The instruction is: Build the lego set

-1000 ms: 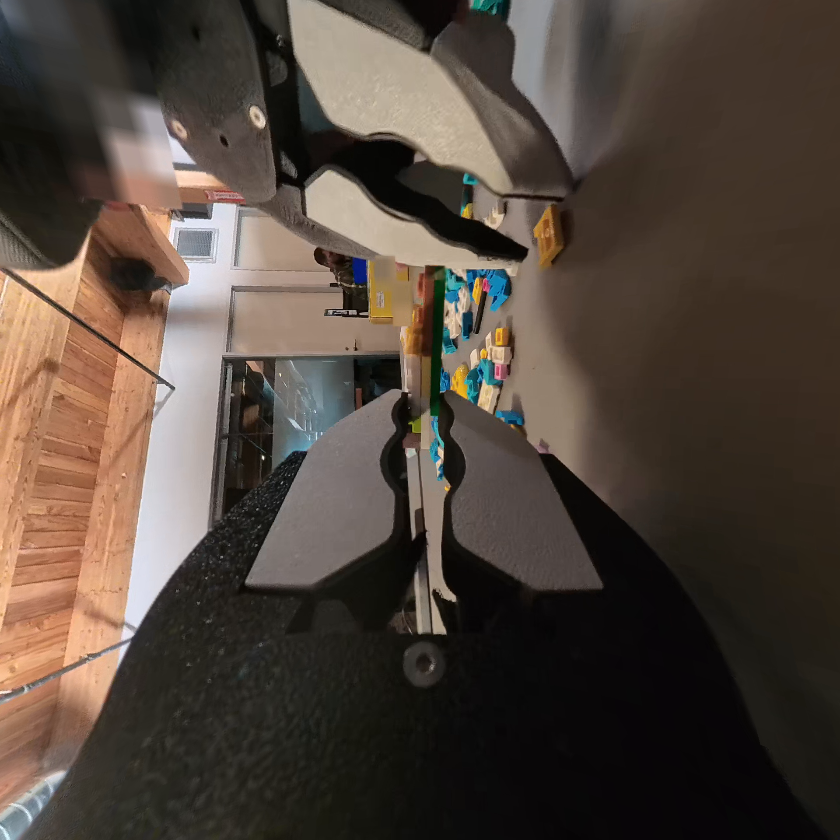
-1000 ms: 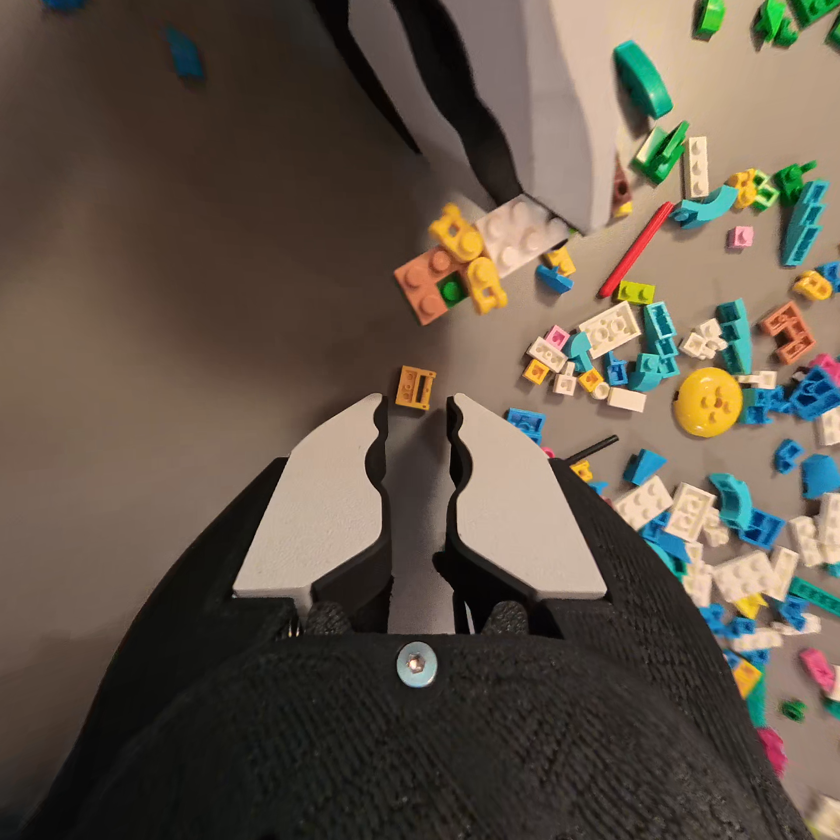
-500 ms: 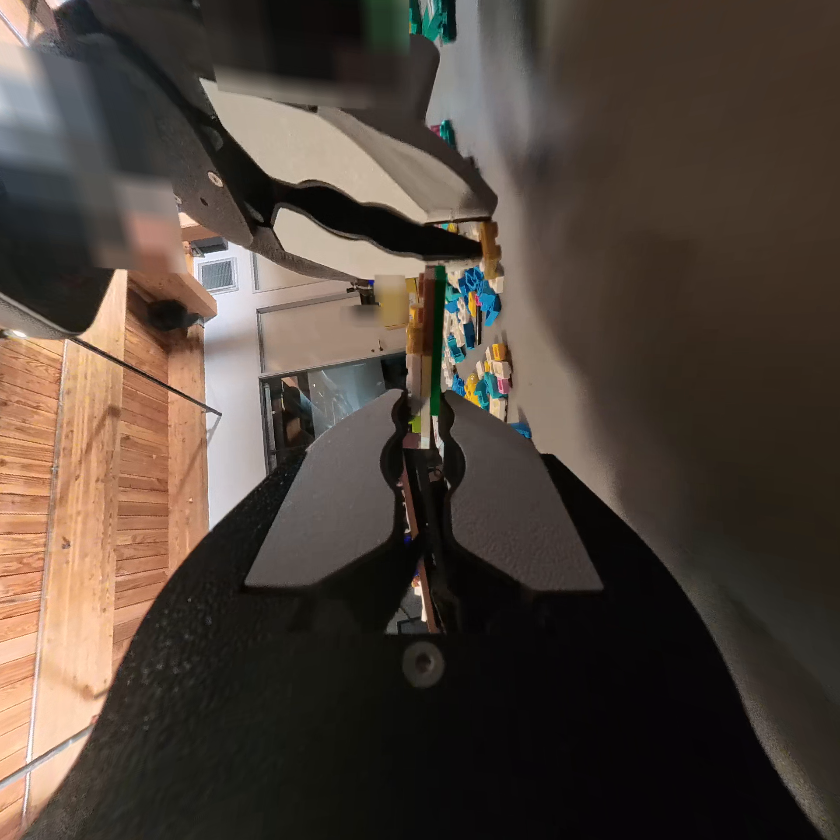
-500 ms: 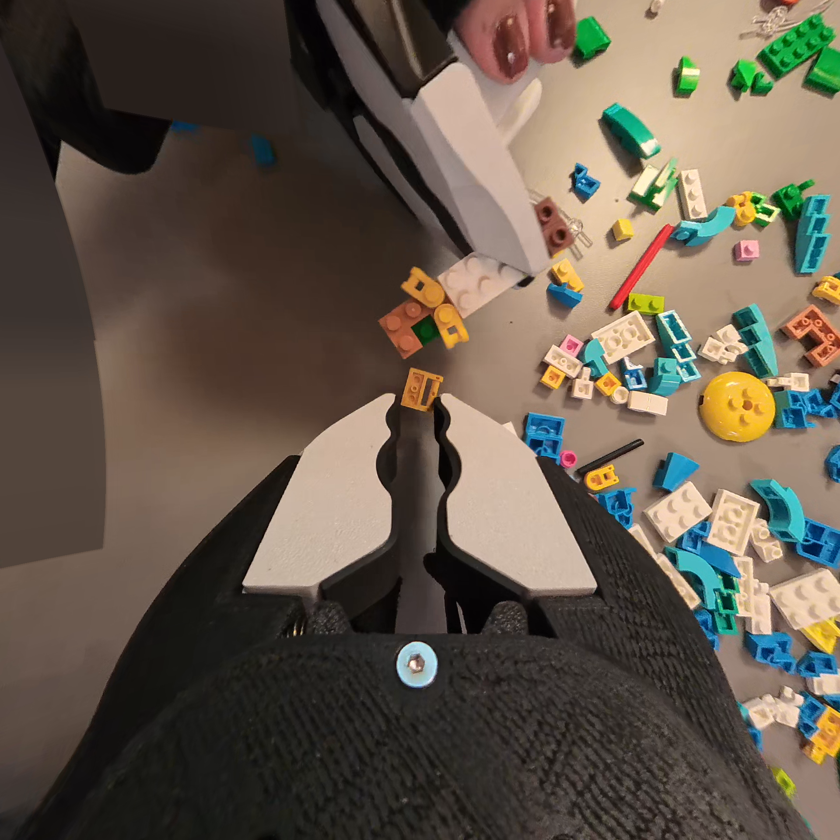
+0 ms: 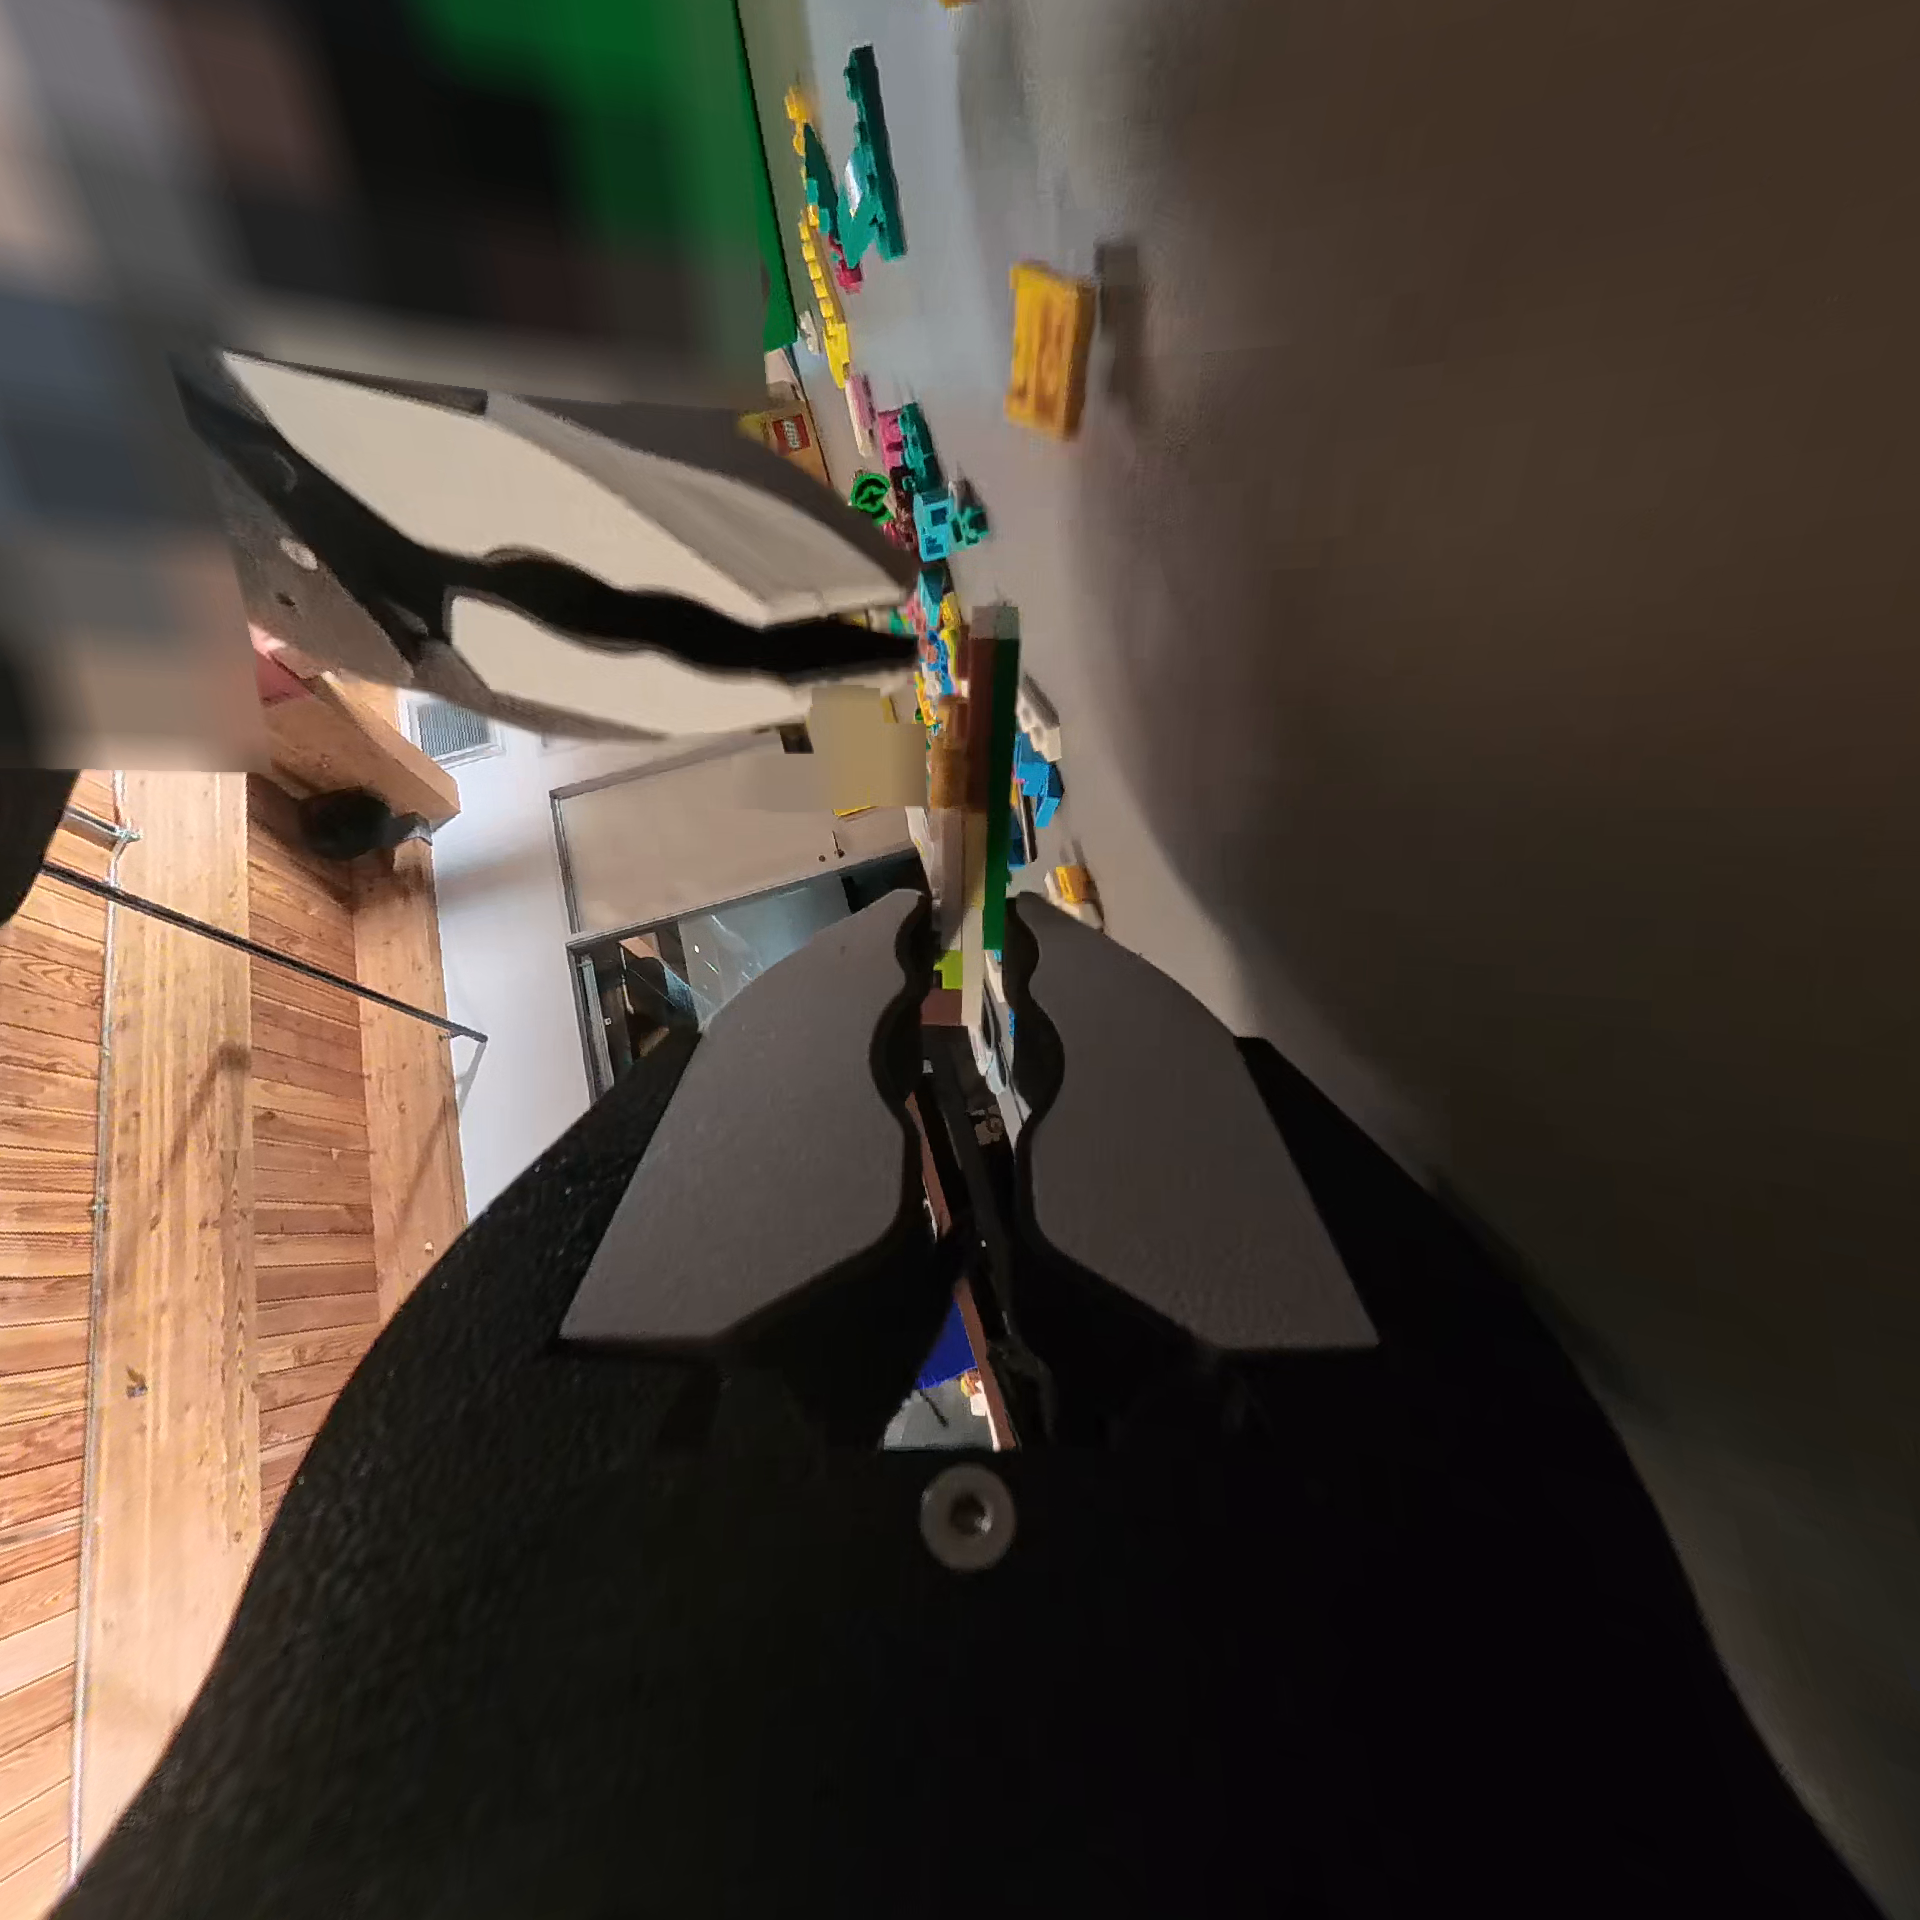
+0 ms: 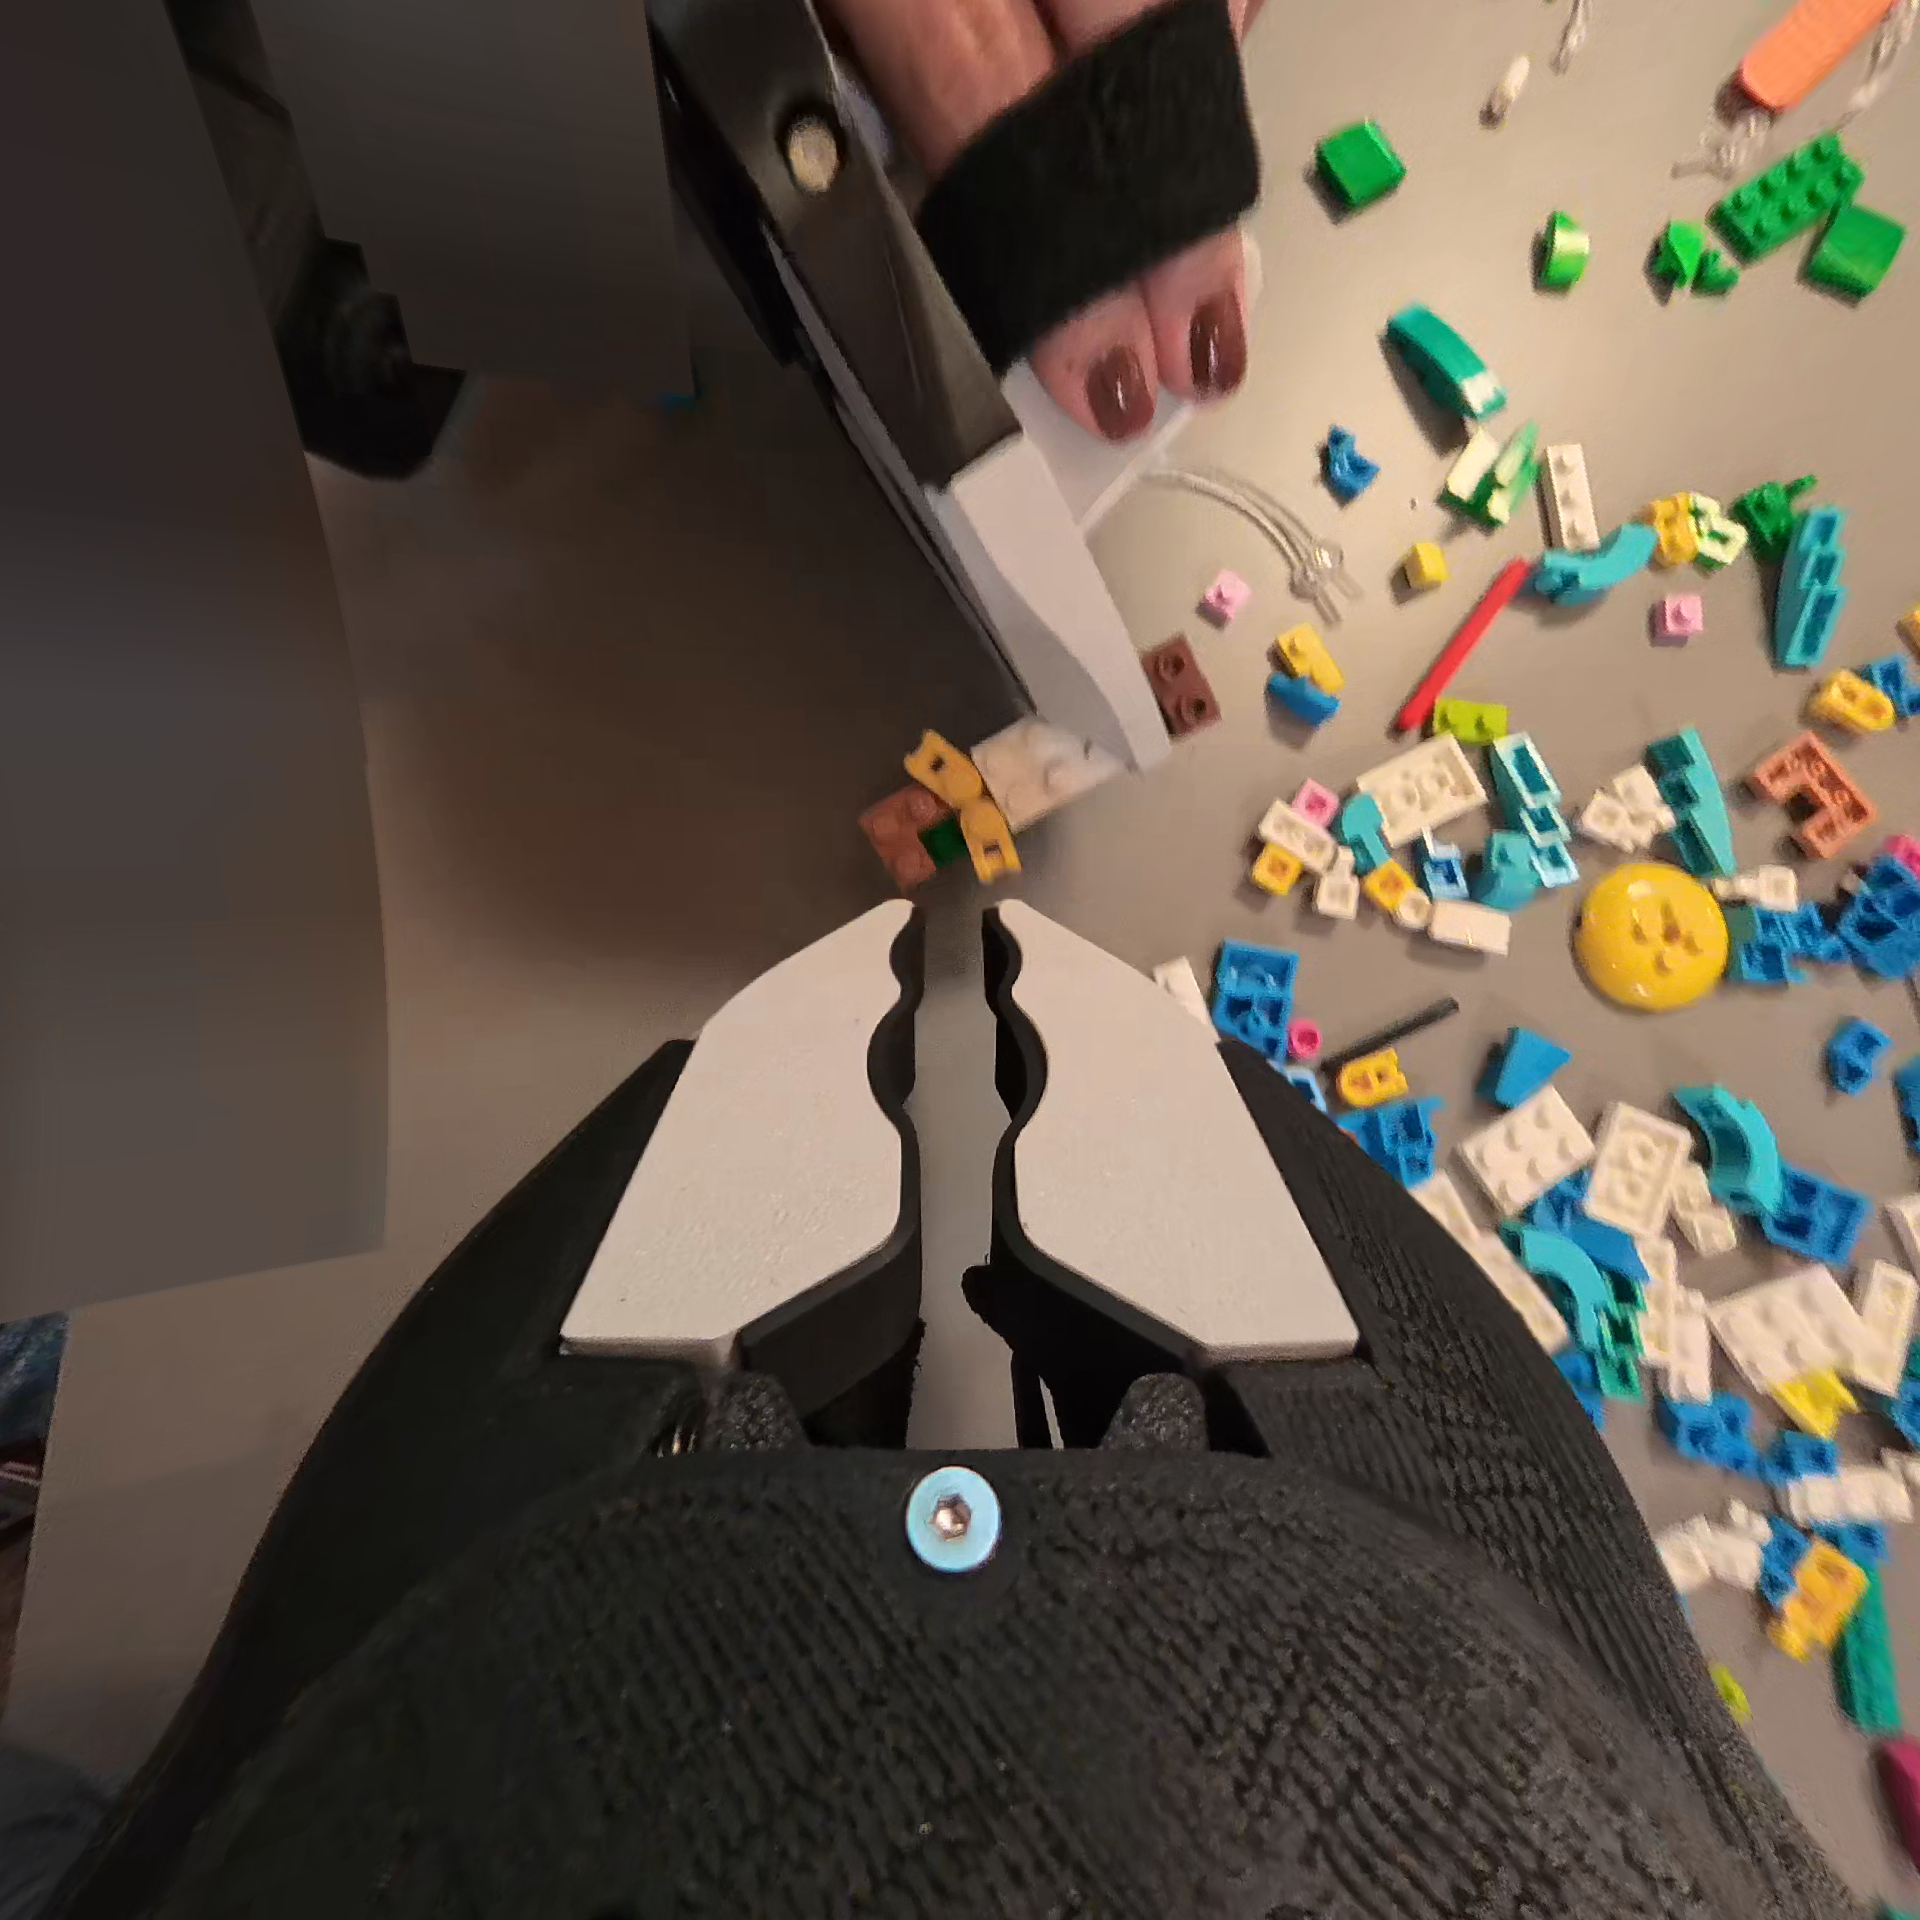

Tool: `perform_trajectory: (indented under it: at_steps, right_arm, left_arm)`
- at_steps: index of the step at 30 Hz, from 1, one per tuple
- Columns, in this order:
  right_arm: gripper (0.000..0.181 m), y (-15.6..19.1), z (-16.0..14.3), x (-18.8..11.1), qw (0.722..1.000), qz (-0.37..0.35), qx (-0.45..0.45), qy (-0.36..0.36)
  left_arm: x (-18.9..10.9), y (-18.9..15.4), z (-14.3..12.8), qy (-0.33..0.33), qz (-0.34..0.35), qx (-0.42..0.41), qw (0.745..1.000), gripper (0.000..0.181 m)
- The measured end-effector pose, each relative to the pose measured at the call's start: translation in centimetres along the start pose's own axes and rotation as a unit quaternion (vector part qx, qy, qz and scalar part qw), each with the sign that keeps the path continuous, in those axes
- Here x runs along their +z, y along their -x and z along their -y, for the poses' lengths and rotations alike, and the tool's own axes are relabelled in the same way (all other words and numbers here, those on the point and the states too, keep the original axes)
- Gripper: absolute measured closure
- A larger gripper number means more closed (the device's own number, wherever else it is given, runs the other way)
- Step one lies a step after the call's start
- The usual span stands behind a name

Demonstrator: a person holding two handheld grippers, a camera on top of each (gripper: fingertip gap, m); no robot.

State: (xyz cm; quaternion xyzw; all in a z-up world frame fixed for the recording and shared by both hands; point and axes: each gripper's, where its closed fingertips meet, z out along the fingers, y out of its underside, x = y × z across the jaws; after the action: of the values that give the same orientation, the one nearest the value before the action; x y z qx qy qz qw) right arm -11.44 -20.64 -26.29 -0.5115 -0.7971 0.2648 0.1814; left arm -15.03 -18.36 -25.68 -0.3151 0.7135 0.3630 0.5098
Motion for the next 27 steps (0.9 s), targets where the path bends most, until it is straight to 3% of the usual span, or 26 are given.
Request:
perform_trajectory:
  at_steps: [1, 5, 11, 21, 27]
  right_arm:
    - [0.172, -0.1, -0.7, -0.3, 1.000, -0.003, 0.006, 0.016]
    - [0.171, 0.9, -2.3, -0.7, 0.998, 0.033, 0.038, 0.038]
    - [0.162, 2.7, -2.7, 0.1, 0.996, 0.074, 0.005, 0.050]
    - [0.164, 2.8, -3.0, 1.2, 0.994, 0.046, -0.035, 0.089]
    - [0.164, 3.4, -2.7, 1.2, 0.995, 0.065, -0.030, 0.073]
  left_arm:
    - [0.0, 0.1, -0.2, 0.003, 0.002, -0.002, 1.000, 0.170]
    - [-0.2, 0.3, -0.7, 0.009, 0.008, -0.010, 1.000, 0.170]
    - [-0.2, 0.2, 0.1, -0.008, 0.004, -0.005, 1.000, 0.170]
    - [-0.3, 0.3, 0.5, -0.017, 0.007, -0.005, 1.000, 0.170]
    - [-0.3, 0.3, 0.4, -0.017, 0.007, -0.008, 1.000, 0.170]
